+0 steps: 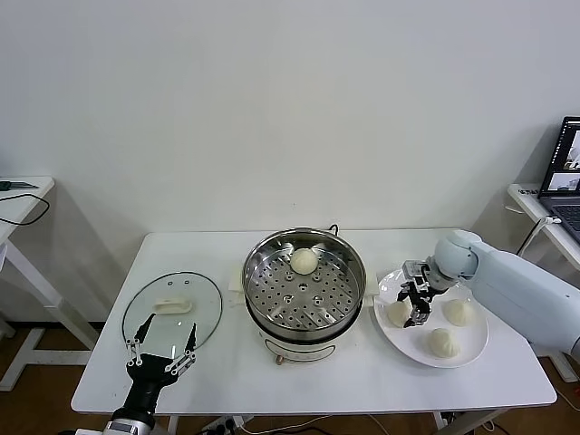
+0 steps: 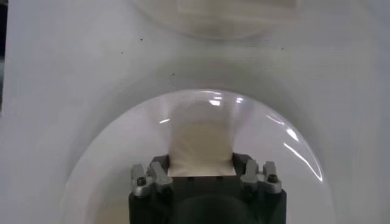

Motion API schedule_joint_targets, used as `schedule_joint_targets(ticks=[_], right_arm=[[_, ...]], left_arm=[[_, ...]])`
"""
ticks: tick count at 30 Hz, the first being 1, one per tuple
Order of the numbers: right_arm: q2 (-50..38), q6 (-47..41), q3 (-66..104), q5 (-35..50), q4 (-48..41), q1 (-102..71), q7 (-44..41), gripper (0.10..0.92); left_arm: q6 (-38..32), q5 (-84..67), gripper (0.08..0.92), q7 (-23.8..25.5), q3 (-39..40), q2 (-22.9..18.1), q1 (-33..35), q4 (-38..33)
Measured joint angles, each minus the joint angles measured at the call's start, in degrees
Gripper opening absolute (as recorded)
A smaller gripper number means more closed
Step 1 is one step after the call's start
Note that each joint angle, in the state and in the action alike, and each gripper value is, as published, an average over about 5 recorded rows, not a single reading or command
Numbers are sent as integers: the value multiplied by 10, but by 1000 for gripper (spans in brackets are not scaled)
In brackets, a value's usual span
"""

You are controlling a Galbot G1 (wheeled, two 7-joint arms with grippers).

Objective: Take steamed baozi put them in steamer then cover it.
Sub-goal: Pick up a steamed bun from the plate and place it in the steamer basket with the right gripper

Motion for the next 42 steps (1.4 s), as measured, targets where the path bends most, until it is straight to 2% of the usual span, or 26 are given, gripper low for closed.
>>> schedule_joint_targets(ticks=[11,20,30,42], right_arm=[[-74,-31,-144,116,109,183,-2,687],[-84,-68,-310,227,198,404,2,687],[-19,-131,-394,346,258,530,43,687],[117,-208,-391,415,241,519,108,695]], left_arm=[[0,5,823,-5,8,1,0,-5],[1,6,823,-8,13,3,3,-14],[2,4,823,-9,12,5,5,-27],[3,4,823,-10,13,9,-1,-30]])
